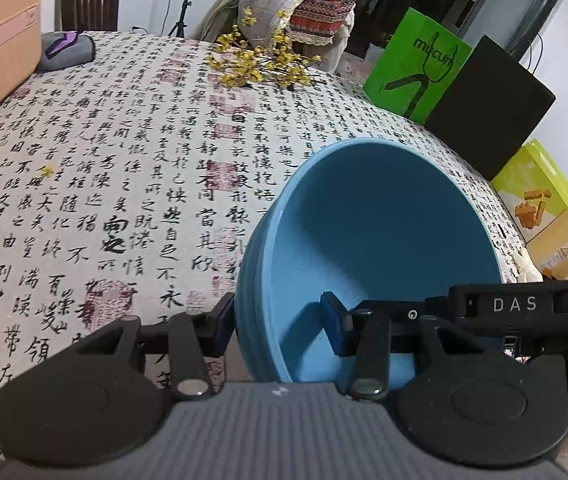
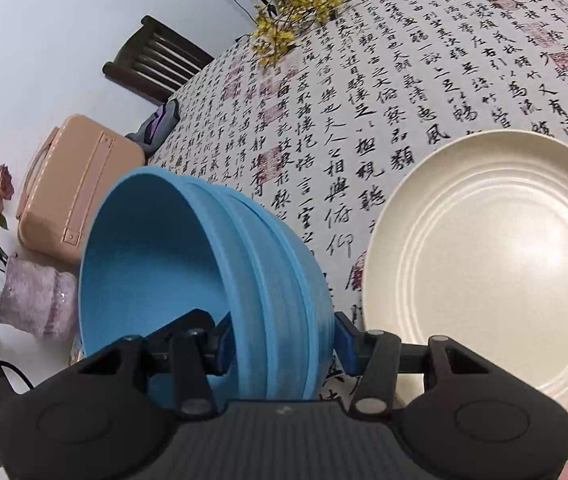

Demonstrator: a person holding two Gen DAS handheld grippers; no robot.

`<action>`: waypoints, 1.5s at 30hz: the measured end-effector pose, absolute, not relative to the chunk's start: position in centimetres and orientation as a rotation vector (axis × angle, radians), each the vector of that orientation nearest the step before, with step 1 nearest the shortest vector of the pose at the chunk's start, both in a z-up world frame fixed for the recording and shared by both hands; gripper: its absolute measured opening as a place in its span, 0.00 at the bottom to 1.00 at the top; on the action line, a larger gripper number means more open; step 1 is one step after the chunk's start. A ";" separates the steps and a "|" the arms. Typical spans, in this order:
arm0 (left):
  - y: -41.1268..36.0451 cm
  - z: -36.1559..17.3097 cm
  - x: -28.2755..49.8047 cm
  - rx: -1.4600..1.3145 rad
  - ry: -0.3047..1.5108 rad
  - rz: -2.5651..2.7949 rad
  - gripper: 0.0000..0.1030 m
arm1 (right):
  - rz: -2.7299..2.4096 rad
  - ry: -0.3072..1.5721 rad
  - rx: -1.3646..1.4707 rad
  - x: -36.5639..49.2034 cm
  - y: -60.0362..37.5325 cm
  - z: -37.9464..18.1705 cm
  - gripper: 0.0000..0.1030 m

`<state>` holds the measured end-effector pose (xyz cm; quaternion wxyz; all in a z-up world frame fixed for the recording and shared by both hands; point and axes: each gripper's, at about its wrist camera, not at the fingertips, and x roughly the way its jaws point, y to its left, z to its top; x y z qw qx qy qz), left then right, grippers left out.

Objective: Organize plates and bowls
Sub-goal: 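Carry the blue bowl stack with both grippers toward the cream plates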

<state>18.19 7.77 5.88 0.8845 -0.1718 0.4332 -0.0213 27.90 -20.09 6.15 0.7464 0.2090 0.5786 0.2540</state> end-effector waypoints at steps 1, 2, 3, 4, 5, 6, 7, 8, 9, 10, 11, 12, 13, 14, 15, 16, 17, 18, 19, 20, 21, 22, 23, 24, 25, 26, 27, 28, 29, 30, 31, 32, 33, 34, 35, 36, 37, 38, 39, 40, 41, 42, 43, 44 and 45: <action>7.5 5.9 18.4 -0.355 0.902 -0.049 0.44 | 0.553 1.264 0.458 28.0 -20.4 6.2 0.48; 7.3 5.9 18.5 -0.354 0.902 -0.053 0.44 | 0.549 1.263 0.460 28.0 -20.6 6.2 0.48; 7.0 6.0 18.7 -0.352 0.903 -0.056 0.44 | 0.545 1.262 0.462 28.1 -20.9 6.2 0.49; 6.8 6.0 18.9 -0.350 0.903 -0.060 0.44 | 0.542 1.262 0.464 28.2 -21.1 6.2 0.49; 6.6 6.0 19.0 -0.349 0.904 -0.063 0.44 | 0.539 1.262 0.466 28.3 -21.4 6.2 0.48; 6.5 6.0 19.1 -0.349 0.905 -0.067 0.44 | 0.535 1.261 0.468 28.3 -21.7 6.2 0.48; 6.3 6.0 19.3 -0.347 0.906 -0.071 0.44 | 0.533 1.261 0.470 28.4 -21.9 6.2 0.48; 6.1 6.0 19.4 -0.345 0.906 -0.074 0.44 | 0.530 1.260 0.472 28.4 -22.1 6.3 0.49; 5.9 6.1 19.5 -0.343 0.906 -0.077 0.44 | 0.527 1.259 0.474 28.5 -22.3 6.3 0.48; 5.7 6.1 19.6 -0.342 0.906 -0.080 0.44 | 0.526 1.258 0.475 28.5 -22.5 6.3 0.49; 5.6 6.2 19.7 -0.340 0.906 -0.083 0.44 | 0.524 1.256 0.477 28.5 -22.7 6.4 0.48; 5.4 6.2 19.7 -0.339 0.905 -0.085 0.44 | 0.522 1.254 0.478 28.5 -22.9 6.4 0.48; 5.2 6.3 19.8 -0.336 0.904 -0.087 0.44 | 0.521 1.253 0.480 28.5 -23.1 6.5 0.48; 5.0 6.3 19.9 -0.334 0.904 -0.090 0.44 | 0.519 1.252 0.482 28.6 -23.3 6.5 0.48; 4.9 6.4 20.0 -0.331 0.904 -0.093 0.44 | 0.516 1.250 0.483 28.6 -23.5 6.5 0.48; 4.7 6.4 20.0 -0.328 0.904 -0.096 0.44 | 0.515 1.249 0.486 28.5 -23.7 6.6 0.48; 4.5 6.4 20.1 -0.325 0.904 -0.098 0.44 | 0.513 1.249 0.489 28.6 -23.9 6.5 0.49; 4.4 6.4 20.1 -0.324 0.905 -0.101 0.44 | 0.511 1.248 0.491 28.5 -24.1 6.5 0.49; 4.2 6.5 20.2 -0.323 0.906 -0.102 0.44 | 0.509 1.247 0.493 28.5 -24.3 6.5 0.49; 4.0 6.5 20.3 -0.321 0.906 -0.105 0.44 | 0.507 1.247 0.496 28.5 -24.5 6.5 0.49; 3.9 6.5 20.3 -0.320 0.907 -0.107 0.44 | 0.505 1.246 0.498 28.5 -24.8 6.5 0.48; 3.7 6.5 20.4 -0.318 0.907 -0.110 0.44 | 0.503 1.245 0.499 28.5 -25.0 6.6 0.48; 3.5 6.5 20.4 -0.317 0.908 -0.113 0.44 | 0.500 1.243 0.501 28.5 -25.2 6.6 0.48; 3.3 6.5 20.5 -0.316 0.908 -0.115 0.44 | 0.498 1.242 0.502 28.5 -25.4 6.6 0.48; 3.1 6.5 20.6 -0.314 0.908 -0.117 0.44 | 0.496 1.241 0.504 28.5 -25.5 6.6 0.48; 2.9 6.5 20.6 -0.311 0.907 -0.119 0.44 | 0.494 1.240 0.507 28.5 -25.7 6.6 0.48; 2.7 6.5 20.7 -0.309 0.906 -0.121 0.44 | 0.492 1.239 0.510 28.5 -25.8 6.6 0.49; 2.6 6.5 20.7 -0.308 0.906 -0.123 0.44 | 0.490 1.238 0.511 28.5 -26.0 6.6 0.48; 2.4 6.5 20.8 -0.308 0.907 -0.126 0.44 | 0.488 1.237 0.512 28.5 -26.2 6.6 0.49; 2.3 6.5 20.9 -0.307 0.908 -0.127 0.44 | 0.487 1.236 0.513 28.5 -26.4 6.7 0.49; 2.1 6.5 20.9 -0.306 0.908 -0.129 0.44 | 0.485 1.236 0.515 28.5 -26.7 6.7 0.49; 1.9 6.5 21.0 -0.304 0.908 -0.132 0.44 | 0.483 1.235 0.516 28.5 -26.9 6.7 0.49; 1.8 6.5 21.0 -0.303 0.909 -0.134 0.44 | 0.481 1.234 0.517 28.5 -27.0 6.7 0.49; 1.6 6.5 21.0 -0.301 0.909 -0.138 0.44 | 0.479 1.234 0.518 28.5 -27.2 6.7 0.48; 1.4 6.5 21.1 -0.300 0.910 -0.140 0.44 | 0.477 1.233 0.519 28.4 -27.4 6.7 0.48; 1.2 6.5 21.2 -0.299 0.911 -0.143 0.44 | 0.474 1.233 0.521 28.4 -27.6 6.7 0.48; 1.1 6.4 21.2 -0.298 0.912 -0.146 0.44 | 0.471 1.233 0.523 28.3 -27.8 6.7 0.48; 0.9 6.4 21.3 -0.296 0.914 -0.148 0.44 | 0.469 1.232 0.525 28.2 -28.0 6.7 0.48; 0.8 6.3 21.4 -0.295 0.915 -0.151 0.44 | 0.465 1.232 0.527 28.2 -28.2 6.7 0.48; 0.6 6.3 21.5 -0.293 0.917 -0.155 0.44 | 0.463 1.232 0.528 28.1 -28.4 6.7 0.48; 0.4 6.3 21.5 -0.292 0.918 -0.157 0.44 | 0.460 1.232 0.531 28.1 -28.6 6.7 0.48; 0.2 6.2 21.6 -0.291 0.919 -0.160 0.44 | 0.457 1.232 0.533 28.1 -28.8 6.6 0.48; 0.0 6.2 21.6 -0.290 0.921 -0.163 0.44 | 0.454 1.233 0.535 28.1 -29.0 6.6 0.48; -0.3 6.1 21.6 -0.289 0.923 -0.165 0.44 | 0.451 1.233 0.537 28.1 -29.2 6.5 0.48; -0.5 6.1 21.7 -0.287 0.924 -0.167 0.44 | 0.448 1.234 0.539 28.1 -29.4 6.4 0.48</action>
